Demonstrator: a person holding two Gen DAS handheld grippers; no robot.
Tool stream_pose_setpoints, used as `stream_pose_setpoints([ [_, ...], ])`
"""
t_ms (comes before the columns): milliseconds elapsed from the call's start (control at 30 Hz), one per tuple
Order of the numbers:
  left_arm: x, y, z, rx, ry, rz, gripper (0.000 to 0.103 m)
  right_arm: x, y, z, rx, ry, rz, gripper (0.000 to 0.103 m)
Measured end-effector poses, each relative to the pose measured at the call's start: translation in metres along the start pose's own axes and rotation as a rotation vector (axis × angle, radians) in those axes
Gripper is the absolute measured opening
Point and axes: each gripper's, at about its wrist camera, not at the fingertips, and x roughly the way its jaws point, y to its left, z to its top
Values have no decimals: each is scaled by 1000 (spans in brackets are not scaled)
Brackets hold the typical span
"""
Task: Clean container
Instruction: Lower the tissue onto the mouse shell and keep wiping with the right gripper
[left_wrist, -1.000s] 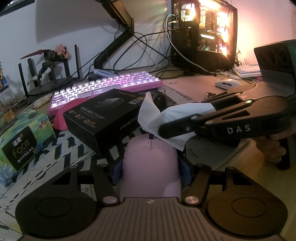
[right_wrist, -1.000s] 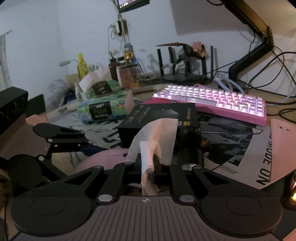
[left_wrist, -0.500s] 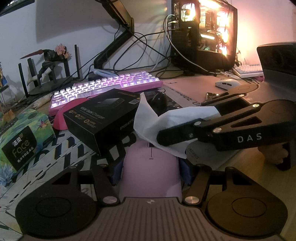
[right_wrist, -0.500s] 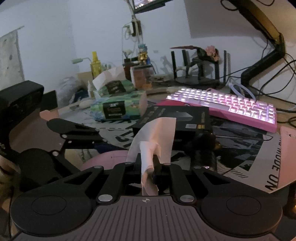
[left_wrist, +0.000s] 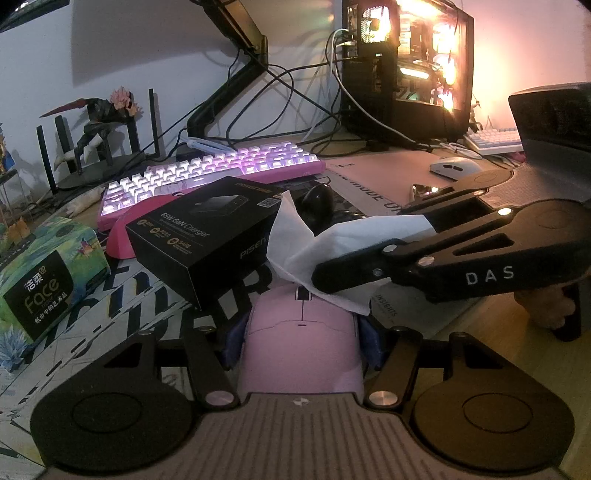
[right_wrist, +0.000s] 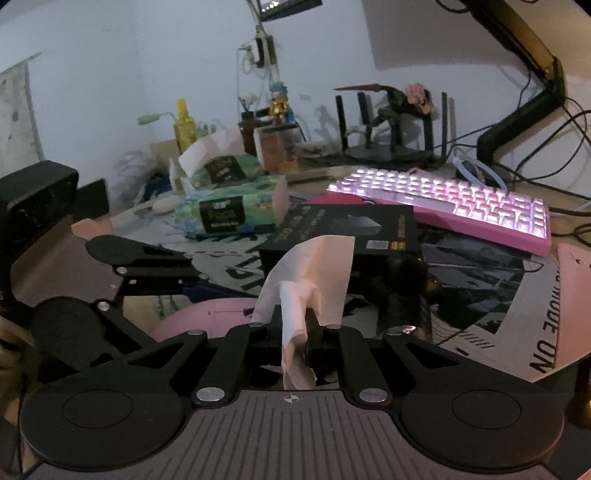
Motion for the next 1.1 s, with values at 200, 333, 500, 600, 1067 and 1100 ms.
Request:
stream_pose_setpoints([
  [200,0,0,0,0,0,0,61,0,-3,-1,16,14,-33,12],
  [333,0,0,0,0,0,0,61,1,-3,-1,19,17,-41,12],
  [500,0,0,0,0,0,0,61,1,1,-1,-4,11,-24,12],
  [600,0,0,0,0,0,0,61,0,4,-1,-18,5,-11,12],
  [1067,0,0,0,0,0,0,61,-4,16,0,-81,-25,42,12],
  [1100,0,0,0,0,0,0,61,-4,16,0,-84,-27,49,12],
])
